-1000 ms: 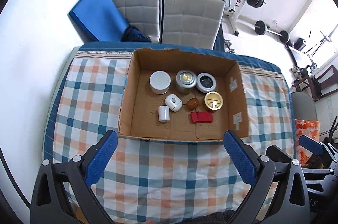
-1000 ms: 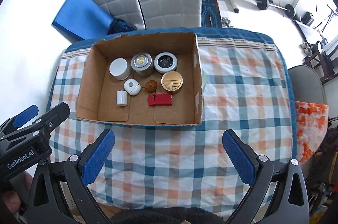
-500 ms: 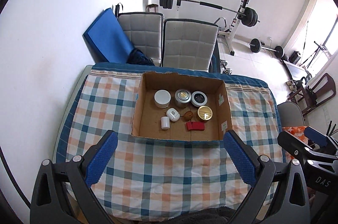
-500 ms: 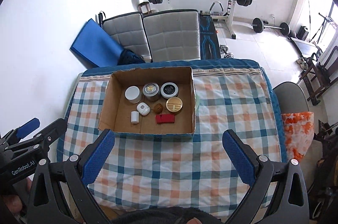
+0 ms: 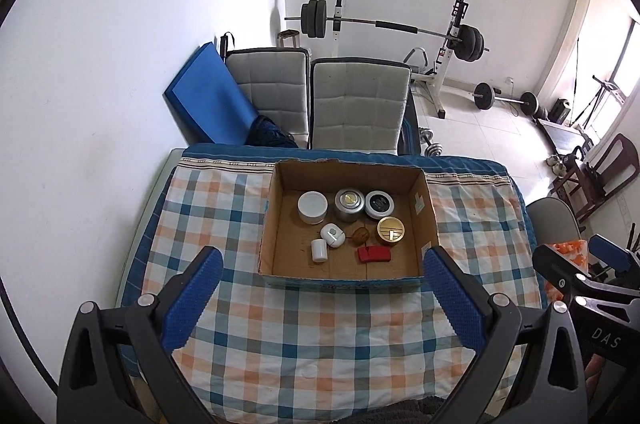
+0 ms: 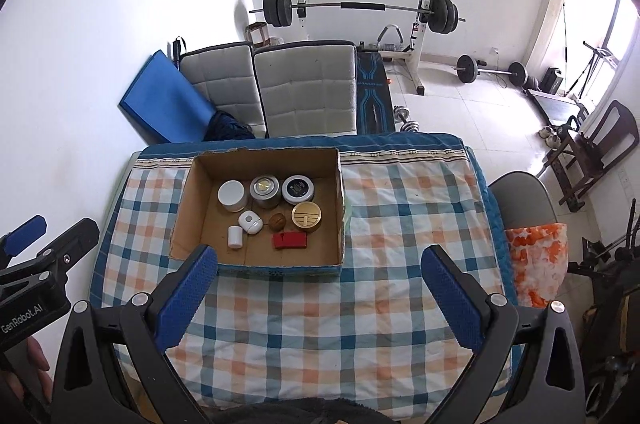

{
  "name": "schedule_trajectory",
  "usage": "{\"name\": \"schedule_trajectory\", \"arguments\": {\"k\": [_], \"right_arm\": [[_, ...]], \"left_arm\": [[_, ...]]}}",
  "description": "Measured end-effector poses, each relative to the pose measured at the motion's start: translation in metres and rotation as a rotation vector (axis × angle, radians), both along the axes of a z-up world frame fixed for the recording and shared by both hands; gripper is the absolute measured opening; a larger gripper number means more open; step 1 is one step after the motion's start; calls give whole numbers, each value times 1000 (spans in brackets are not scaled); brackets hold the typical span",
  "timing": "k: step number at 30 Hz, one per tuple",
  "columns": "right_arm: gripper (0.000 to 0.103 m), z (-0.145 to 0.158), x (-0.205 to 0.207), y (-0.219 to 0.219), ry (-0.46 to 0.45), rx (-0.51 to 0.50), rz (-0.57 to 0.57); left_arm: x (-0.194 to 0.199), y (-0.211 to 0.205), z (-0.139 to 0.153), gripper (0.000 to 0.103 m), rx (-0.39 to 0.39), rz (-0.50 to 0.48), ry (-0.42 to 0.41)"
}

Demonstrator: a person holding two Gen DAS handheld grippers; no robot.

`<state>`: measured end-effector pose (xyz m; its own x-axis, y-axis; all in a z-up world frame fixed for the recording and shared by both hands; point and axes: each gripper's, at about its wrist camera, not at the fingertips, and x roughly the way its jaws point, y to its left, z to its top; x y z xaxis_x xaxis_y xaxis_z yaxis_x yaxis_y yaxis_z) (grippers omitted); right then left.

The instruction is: Organize rigid objects

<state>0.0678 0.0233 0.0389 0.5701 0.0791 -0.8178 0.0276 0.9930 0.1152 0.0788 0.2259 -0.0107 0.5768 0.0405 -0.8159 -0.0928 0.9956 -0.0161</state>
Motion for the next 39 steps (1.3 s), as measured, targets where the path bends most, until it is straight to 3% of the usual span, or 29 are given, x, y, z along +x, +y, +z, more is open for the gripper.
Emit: {"name": "schedule_trajectory", "arguments": {"k": [39], "right_arm": [[103,-1,-12,-28,-14,-13,-90]], "left_arm": [[6,-24,3,103,-9,-56,-12]]}}
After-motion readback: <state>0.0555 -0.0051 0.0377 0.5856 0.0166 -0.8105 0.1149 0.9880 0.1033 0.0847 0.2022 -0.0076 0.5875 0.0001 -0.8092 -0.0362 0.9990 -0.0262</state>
